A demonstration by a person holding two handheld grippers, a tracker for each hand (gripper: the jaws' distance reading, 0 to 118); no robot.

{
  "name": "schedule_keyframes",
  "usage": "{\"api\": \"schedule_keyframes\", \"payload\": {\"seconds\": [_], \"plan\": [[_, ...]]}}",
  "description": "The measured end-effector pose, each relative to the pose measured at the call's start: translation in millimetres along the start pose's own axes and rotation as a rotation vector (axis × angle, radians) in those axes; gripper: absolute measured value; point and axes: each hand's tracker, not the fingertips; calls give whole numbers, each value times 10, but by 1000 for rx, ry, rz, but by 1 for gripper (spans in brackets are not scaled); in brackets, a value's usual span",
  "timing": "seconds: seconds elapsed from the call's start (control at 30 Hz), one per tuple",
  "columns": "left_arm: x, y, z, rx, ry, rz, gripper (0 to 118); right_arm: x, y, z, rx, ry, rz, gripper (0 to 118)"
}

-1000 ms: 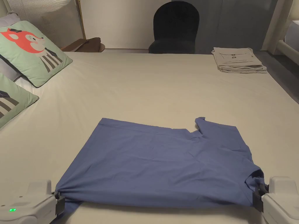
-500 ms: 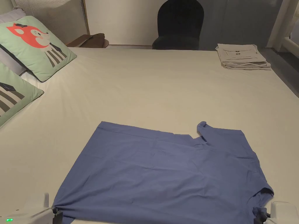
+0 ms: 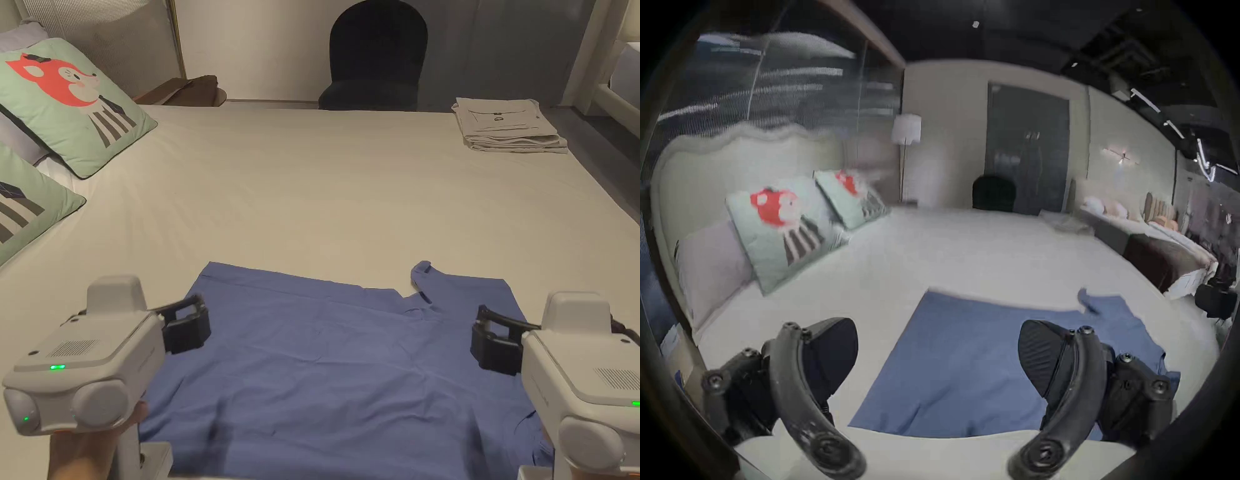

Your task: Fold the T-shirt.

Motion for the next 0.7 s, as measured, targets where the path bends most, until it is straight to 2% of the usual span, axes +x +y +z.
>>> {"api": "schedule_keyframes", "payload": {"seconds": [0.07, 0.17, 0.2, 0.23, 0.27, 0.3, 0.33, 0.53, 0.7], "plan": [[135, 85, 7, 61, -14, -37, 102, -65, 98, 30, 46, 10, 5, 103], [320, 138, 51, 135, -30, -87, 98, -148, 180, 57, 89, 6, 22, 78], [371, 141, 63, 160, -41, -99, 90, -173, 190, 47, 94, 2, 26, 64], [387, 136, 47, 173, -53, -108, 75, -186, 195, 42, 99, 1, 31, 48], [409, 136, 49, 177, -68, -108, 51, -185, 191, 43, 112, 2, 32, 28], [434, 139, 43, 174, -74, -110, 11, -185, 187, 46, 134, 1, 25, 2], [461, 139, 27, 172, -77, -110, 1, -196, 185, 39, 142, -6, 26, 0], [466, 176, -225, 131, -117, -74, 0, -170, 203, -37, 178, -24, 36, 0], [443, 320, -649, 66, -135, -106, 0, -144, 283, -200, 175, -33, 26, 0]]}}
